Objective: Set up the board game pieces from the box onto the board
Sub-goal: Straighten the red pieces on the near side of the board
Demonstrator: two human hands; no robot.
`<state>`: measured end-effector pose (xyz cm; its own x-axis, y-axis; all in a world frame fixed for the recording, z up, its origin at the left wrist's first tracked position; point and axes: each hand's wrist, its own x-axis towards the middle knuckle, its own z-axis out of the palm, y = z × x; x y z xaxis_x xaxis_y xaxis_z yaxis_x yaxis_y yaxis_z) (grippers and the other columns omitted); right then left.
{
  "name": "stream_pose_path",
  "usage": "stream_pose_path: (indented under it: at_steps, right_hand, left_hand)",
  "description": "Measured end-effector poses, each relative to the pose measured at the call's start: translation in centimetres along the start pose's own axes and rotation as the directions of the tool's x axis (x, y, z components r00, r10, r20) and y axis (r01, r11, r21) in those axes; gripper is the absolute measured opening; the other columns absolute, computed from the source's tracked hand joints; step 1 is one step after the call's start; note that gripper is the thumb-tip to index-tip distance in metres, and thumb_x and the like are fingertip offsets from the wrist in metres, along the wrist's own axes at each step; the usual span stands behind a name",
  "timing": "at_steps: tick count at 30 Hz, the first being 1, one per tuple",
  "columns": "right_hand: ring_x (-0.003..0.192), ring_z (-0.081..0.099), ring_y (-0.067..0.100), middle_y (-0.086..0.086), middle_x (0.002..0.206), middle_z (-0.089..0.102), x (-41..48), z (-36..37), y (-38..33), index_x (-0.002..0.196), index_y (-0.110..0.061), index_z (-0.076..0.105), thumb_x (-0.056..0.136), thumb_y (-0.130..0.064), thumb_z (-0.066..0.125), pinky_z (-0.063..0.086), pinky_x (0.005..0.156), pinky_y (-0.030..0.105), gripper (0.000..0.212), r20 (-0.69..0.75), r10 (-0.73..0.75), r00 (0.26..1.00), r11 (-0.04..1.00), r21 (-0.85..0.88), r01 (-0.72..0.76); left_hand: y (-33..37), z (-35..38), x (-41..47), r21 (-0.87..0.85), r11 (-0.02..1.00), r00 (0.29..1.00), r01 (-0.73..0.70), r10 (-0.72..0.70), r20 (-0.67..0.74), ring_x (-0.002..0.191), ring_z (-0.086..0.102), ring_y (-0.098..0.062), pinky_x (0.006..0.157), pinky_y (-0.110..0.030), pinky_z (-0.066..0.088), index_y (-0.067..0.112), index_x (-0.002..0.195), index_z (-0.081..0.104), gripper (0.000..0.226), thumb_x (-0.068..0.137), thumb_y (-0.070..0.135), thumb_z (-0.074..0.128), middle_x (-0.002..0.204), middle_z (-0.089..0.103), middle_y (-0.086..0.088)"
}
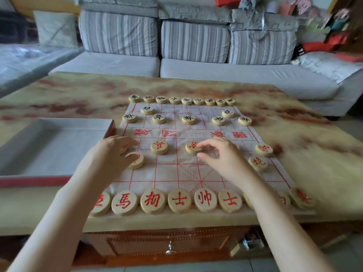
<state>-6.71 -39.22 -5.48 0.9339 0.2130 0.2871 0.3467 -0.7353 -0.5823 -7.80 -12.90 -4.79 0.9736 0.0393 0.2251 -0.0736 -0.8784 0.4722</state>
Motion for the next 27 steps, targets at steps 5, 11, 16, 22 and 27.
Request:
stream_pose_path:
  at_steps: [5,11,16,22,27]
  right_hand:
    - [0.103,0.048,0.011,-0.007,0.108,0.059,2.9,4.2,-3.2,0.110,-0.020,0.064,0.084,-0.023,0.065,0.036,0.086,0.023,0.026,0.083,-0.094,0.992,0.996,0.001,0.094]
    - [0.117,0.041,0.016,0.000,0.122,0.054,4.9,6.6,-3.9,0.120,-0.019,0.057,0.081,-0.029,0.068,0.029,0.091,0.023,0.041,0.040,-0.057,0.998,0.997,-0.057,0.059]
    - [0.121,0.040,0.017,-0.003,0.127,0.050,5.5,7.9,-3.3,0.125,-0.019,0.054,0.079,-0.037,0.069,0.028,0.091,0.024,0.051,0.097,-0.001,0.995,0.995,-0.096,0.011]
    - [0.111,0.048,0.015,-0.001,0.119,0.051,6.1,8.6,-4.0,0.120,-0.017,0.054,0.071,-0.048,0.073,0.039,0.090,0.028,0.061,0.065,0.040,0.997,0.997,-0.074,-0.035]
    - [0.109,0.048,0.017,-0.001,0.116,0.054,6.6,8.8,-5.1,0.112,-0.014,0.056,0.076,-0.035,0.072,0.038,0.092,0.030,0.044,0.075,0.053,0.996,0.993,-0.112,-0.045]
  left_hand:
    - [-0.9,0.4,-0.2,0.028,0.999,0.998,-0.023,0.021,0.053,0.091,0.063,-0.018,0.083,-0.031,0.050,0.025,0.110,0.065,0.040,0.072,0.035,0.075,0.106,0.068,0.000]
    - [-0.7,1.8,0.2,0.030,0.999,0.997,0.043,-0.041,-0.068,0.084,0.058,-0.016,0.068,-0.025,0.043,0.020,0.105,0.065,0.045,0.070,0.046,0.073,0.101,0.066,0.001]
    - [-0.7,2.2,0.5,0.065,0.996,0.994,0.062,-0.056,-0.095,0.081,0.055,-0.017,0.065,-0.025,0.042,0.017,0.101,0.065,0.053,0.064,0.053,0.074,0.097,0.062,-0.001]
    - [-1.2,2.1,0.7,0.039,0.996,0.995,0.080,-0.077,-0.061,0.075,0.051,-0.015,0.053,-0.018,0.032,0.018,0.090,0.064,0.044,0.064,0.053,0.073,0.086,0.057,0.002]
    - [-1.9,1.6,0.6,-0.018,1.000,0.999,0.010,-0.009,0.042,0.089,0.058,-0.014,0.075,-0.022,0.044,0.021,0.112,0.065,0.047,0.071,0.043,0.073,0.104,0.065,0.000]
